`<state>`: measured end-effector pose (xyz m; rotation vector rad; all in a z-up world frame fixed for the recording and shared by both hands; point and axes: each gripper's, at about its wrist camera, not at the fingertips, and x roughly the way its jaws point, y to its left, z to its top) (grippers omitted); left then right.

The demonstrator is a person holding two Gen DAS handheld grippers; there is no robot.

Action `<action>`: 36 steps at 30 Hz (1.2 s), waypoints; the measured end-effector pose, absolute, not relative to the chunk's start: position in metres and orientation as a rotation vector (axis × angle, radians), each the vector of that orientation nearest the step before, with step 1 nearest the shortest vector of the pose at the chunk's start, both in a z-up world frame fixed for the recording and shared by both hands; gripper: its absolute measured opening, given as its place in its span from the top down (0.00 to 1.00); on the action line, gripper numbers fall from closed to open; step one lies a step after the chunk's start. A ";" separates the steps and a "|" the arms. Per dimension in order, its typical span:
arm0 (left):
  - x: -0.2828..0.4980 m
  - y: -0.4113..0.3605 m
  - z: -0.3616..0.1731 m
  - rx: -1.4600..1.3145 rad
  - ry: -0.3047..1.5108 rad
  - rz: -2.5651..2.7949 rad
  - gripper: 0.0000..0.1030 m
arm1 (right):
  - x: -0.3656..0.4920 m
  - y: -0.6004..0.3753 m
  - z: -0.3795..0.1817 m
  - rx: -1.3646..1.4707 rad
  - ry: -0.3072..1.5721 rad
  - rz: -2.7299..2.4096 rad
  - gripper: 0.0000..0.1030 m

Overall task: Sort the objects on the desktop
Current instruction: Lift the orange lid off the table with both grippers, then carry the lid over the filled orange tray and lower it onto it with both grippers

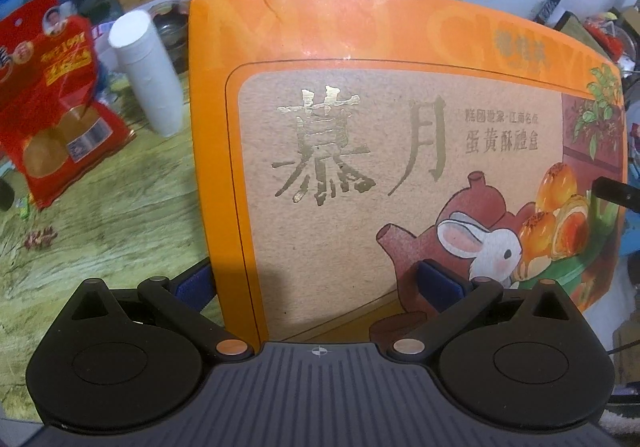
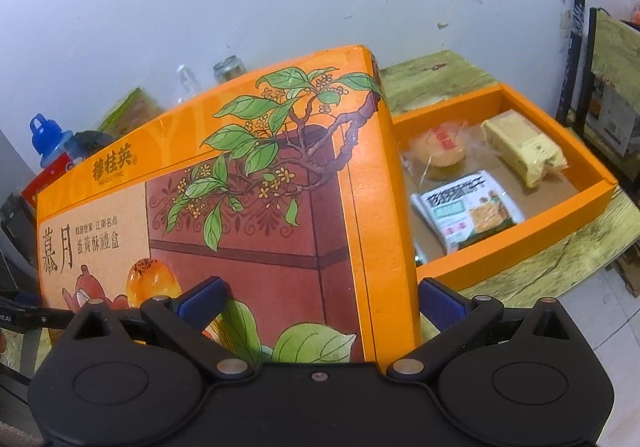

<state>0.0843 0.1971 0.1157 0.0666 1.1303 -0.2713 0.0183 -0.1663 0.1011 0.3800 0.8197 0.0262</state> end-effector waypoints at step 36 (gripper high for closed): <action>0.177 0.175 0.107 0.013 1.089 -0.557 0.00 | 0.045 -0.182 0.156 0.339 0.737 -0.202 0.00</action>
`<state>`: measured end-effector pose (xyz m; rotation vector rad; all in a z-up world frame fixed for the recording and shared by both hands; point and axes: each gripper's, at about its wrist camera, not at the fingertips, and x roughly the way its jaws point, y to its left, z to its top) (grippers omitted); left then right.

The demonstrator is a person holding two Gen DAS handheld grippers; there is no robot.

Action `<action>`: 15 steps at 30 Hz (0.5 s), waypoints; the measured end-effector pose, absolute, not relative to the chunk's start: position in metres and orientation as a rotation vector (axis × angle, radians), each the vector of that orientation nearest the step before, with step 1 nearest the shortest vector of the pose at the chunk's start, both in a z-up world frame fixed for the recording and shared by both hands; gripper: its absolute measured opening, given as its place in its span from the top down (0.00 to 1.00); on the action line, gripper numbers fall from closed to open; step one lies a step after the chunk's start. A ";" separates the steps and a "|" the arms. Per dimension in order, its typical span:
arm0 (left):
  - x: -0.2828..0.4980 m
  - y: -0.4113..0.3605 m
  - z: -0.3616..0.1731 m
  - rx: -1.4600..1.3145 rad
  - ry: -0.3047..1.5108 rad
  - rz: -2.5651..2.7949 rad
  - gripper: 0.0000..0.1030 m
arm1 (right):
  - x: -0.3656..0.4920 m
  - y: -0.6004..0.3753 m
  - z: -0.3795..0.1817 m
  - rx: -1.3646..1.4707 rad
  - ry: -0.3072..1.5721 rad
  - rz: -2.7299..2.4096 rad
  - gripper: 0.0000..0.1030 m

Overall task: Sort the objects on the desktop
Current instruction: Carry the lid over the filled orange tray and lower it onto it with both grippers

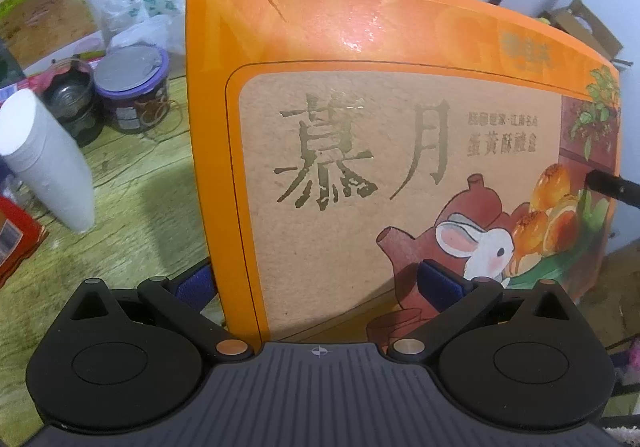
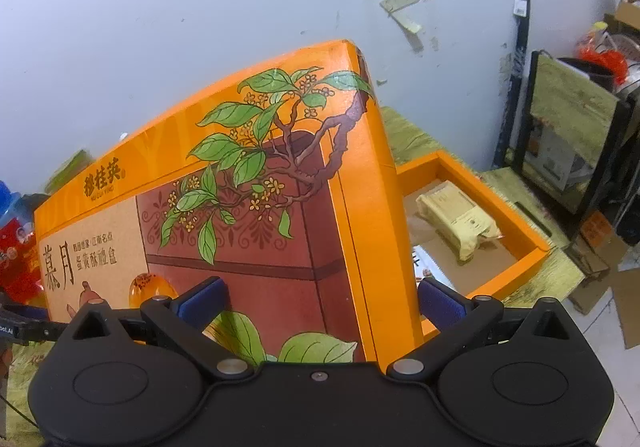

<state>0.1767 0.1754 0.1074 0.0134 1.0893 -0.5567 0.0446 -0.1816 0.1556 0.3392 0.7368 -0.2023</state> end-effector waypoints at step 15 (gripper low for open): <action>0.177 0.180 0.102 -0.031 1.091 -0.693 0.00 | 0.019 -0.161 0.178 0.308 0.722 -0.335 0.00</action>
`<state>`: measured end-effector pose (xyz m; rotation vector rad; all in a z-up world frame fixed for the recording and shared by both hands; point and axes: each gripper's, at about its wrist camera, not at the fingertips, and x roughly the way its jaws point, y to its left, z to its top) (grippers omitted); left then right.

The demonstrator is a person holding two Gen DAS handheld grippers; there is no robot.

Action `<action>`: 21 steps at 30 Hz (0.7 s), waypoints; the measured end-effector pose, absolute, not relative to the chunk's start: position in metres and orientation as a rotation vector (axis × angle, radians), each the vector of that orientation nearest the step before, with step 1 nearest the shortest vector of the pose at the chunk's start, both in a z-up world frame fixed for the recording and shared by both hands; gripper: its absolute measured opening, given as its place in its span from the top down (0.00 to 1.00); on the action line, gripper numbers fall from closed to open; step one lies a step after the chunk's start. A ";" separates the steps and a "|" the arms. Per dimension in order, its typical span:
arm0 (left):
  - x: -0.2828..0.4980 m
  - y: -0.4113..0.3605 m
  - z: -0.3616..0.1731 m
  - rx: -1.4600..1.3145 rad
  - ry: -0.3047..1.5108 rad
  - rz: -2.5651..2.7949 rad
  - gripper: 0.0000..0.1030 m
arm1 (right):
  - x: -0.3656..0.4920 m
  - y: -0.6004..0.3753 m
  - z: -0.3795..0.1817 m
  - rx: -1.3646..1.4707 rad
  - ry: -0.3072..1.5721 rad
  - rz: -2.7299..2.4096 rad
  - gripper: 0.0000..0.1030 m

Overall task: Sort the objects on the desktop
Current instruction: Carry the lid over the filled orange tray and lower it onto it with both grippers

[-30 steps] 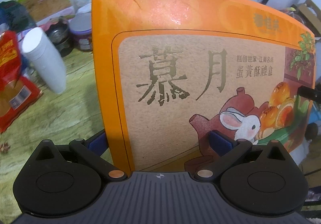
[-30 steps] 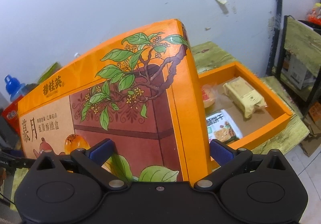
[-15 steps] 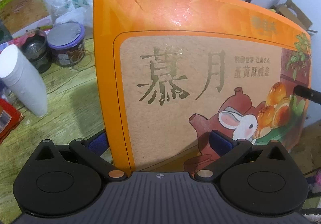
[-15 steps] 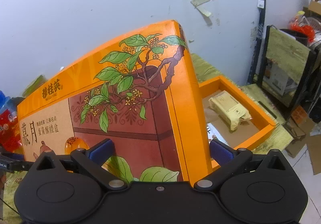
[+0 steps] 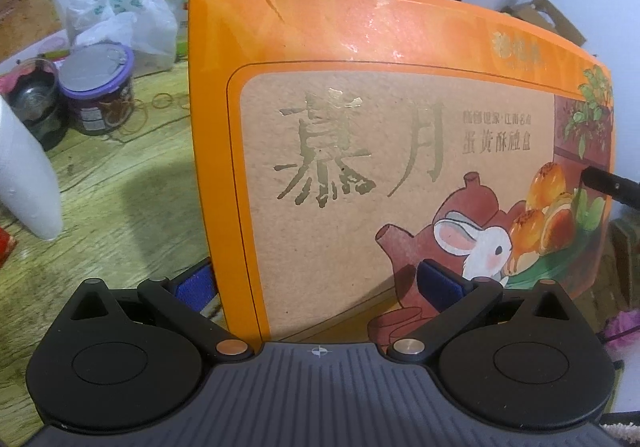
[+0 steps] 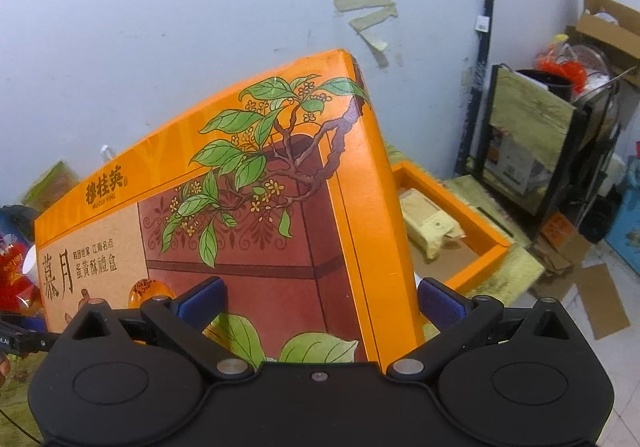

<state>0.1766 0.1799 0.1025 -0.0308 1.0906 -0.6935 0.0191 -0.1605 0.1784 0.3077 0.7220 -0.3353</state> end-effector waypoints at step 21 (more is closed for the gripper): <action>0.177 0.153 0.080 -0.076 1.056 -0.770 0.00 | 0.012 -0.183 0.183 0.238 0.711 -0.375 0.00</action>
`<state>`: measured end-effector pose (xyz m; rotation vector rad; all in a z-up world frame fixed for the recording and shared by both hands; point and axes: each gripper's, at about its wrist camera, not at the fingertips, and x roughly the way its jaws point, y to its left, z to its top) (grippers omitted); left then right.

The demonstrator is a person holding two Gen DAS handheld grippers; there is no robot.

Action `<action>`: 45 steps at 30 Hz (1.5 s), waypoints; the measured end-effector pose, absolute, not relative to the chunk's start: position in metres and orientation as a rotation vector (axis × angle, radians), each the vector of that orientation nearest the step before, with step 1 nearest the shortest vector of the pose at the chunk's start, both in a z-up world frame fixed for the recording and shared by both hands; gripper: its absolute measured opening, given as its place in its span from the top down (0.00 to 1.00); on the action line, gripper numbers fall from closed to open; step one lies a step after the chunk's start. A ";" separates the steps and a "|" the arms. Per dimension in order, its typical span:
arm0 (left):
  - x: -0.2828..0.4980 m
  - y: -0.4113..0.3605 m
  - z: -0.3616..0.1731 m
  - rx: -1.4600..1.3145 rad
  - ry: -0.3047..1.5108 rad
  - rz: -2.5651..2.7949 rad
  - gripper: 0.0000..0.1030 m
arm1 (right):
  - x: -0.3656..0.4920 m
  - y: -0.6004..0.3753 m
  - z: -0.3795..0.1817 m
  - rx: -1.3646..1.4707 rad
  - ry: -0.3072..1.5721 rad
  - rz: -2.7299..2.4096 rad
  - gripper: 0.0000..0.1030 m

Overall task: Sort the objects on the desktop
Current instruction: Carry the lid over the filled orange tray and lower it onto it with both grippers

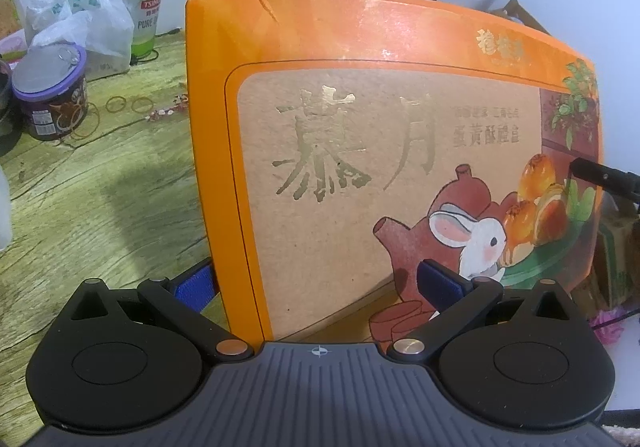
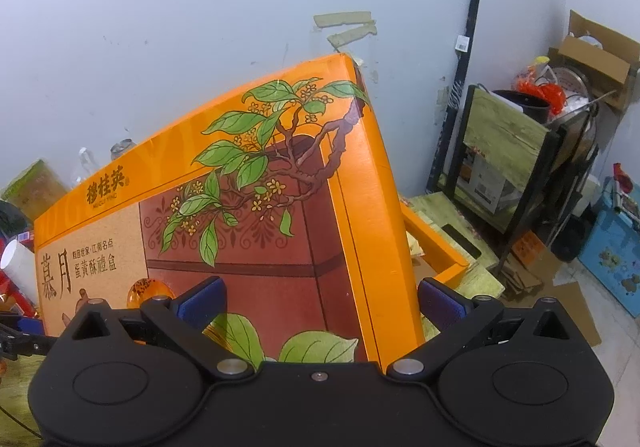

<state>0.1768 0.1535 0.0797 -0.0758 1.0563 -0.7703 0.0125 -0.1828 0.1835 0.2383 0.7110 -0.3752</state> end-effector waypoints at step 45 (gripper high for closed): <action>0.183 -0.002 0.051 -0.135 1.243 -0.572 0.00 | 0.115 -0.385 0.107 0.258 0.885 -0.109 0.00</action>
